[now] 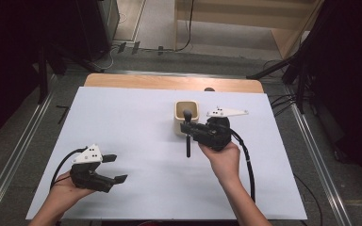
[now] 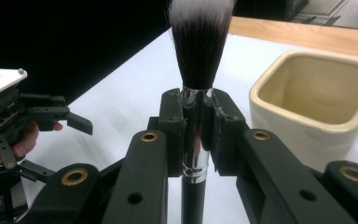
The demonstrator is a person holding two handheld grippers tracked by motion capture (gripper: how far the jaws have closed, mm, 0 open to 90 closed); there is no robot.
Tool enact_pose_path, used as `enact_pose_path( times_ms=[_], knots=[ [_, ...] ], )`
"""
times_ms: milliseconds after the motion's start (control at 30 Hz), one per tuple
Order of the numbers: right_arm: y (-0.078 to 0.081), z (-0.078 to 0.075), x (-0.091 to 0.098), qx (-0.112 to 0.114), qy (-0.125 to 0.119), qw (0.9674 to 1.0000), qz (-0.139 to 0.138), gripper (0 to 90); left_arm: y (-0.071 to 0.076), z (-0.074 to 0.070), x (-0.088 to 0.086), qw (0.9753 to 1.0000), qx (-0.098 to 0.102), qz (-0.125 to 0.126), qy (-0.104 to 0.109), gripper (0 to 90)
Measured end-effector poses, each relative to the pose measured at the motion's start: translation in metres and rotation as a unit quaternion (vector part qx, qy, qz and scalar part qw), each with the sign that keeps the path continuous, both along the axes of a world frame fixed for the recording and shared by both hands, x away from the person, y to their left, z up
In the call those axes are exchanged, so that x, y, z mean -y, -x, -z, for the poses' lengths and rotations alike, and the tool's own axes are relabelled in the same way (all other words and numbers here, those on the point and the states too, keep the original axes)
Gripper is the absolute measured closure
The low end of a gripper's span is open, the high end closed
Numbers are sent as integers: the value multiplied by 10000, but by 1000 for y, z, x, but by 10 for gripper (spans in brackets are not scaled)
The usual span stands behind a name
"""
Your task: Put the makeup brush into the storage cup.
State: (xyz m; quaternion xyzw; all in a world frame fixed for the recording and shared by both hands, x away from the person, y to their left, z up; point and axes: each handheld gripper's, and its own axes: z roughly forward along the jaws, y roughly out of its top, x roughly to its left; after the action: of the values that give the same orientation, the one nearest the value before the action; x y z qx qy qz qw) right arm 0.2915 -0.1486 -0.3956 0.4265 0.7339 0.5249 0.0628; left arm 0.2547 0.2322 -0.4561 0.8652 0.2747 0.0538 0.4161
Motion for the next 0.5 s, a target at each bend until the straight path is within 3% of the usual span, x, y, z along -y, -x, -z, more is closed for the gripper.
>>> enact_pose_path(
  times_ms=[500],
  knots=[
    [-8, -17, 3, 216, 77, 9996, 163, 779, 1, 0, 1, 10000, -51, 19, -36, 178]
  ],
)
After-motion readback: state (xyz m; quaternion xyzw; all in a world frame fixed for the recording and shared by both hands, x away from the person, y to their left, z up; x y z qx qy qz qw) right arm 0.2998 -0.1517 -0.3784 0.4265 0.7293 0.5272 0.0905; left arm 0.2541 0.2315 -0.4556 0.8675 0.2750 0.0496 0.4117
